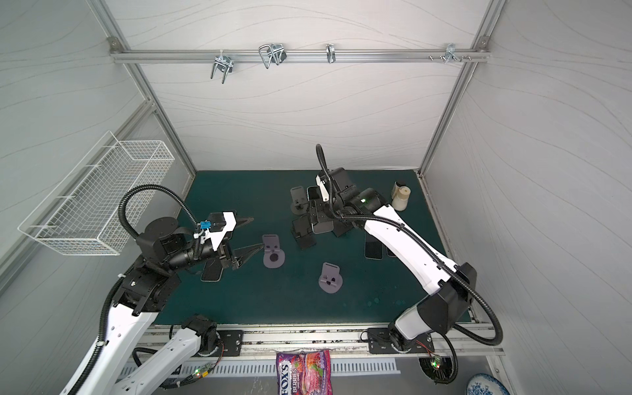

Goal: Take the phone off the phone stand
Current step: 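Lift the phone off the stand with the right gripper while the left moves inward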

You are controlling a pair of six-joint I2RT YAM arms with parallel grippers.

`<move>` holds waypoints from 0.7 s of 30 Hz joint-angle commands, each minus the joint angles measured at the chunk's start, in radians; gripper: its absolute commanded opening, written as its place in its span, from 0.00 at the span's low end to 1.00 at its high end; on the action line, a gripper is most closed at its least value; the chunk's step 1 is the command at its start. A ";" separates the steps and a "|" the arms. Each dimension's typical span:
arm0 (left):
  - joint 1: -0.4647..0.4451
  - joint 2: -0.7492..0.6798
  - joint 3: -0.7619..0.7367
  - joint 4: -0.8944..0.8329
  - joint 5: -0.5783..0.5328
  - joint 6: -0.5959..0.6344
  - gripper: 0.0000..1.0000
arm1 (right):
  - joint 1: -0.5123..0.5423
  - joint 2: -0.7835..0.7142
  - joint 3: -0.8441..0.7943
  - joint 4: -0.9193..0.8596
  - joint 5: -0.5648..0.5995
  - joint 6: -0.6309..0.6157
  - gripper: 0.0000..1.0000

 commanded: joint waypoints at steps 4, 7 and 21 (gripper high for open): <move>-0.080 0.025 0.032 0.026 -0.032 -0.010 0.81 | 0.010 -0.147 -0.084 -0.067 -0.007 0.042 0.49; -0.155 0.044 0.038 0.020 -0.078 0.002 0.81 | 0.009 -0.202 -0.131 -0.091 0.007 0.053 0.49; -0.400 0.247 0.088 0.205 -0.145 0.013 0.81 | 0.009 -0.460 -0.297 -0.294 0.107 0.149 0.49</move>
